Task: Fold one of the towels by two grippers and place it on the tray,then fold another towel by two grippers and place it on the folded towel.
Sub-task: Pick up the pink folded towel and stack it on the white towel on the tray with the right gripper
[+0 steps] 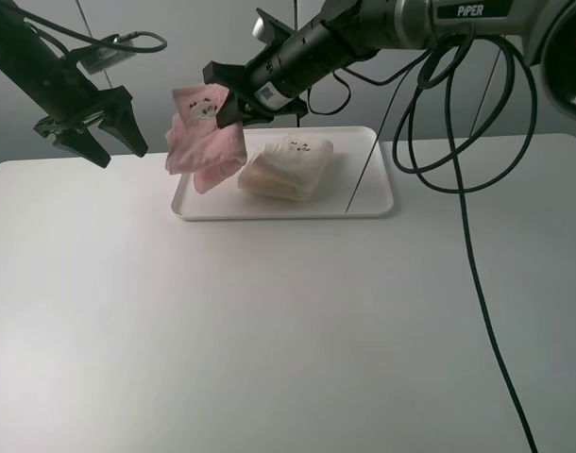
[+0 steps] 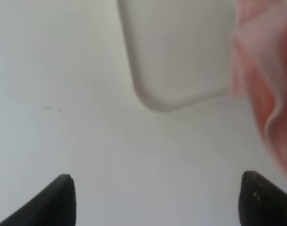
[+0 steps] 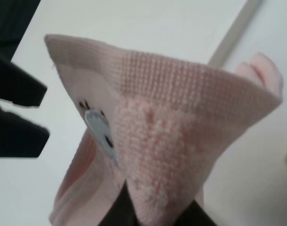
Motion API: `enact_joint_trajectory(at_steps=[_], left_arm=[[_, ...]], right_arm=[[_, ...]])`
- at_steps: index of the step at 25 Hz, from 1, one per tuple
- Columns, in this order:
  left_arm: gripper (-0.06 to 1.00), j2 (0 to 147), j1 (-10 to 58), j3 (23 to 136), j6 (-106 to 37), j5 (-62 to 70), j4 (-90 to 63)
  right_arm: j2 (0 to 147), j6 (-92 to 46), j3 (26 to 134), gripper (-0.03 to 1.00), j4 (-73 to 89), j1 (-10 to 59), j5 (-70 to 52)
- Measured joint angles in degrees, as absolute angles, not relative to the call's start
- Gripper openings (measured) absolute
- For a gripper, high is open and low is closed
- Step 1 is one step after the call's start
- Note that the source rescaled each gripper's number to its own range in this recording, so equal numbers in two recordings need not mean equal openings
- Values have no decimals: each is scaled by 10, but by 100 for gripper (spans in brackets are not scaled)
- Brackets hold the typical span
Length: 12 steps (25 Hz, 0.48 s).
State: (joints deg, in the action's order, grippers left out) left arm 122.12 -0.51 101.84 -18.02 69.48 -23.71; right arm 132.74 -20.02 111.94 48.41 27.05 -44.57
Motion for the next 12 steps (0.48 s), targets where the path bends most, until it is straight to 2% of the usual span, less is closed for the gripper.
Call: enact_joint_trajectory(at_steps=[5, 12], left_arm=[[90, 1221, -5, 1018, -182, 696, -239], [90, 1221, -5, 1018, -182, 696, -239]], right_arm=[[1327, -183, 1152, 8, 495, 222, -461], [1327, -181, 1158, 8, 530, 194, -469]])
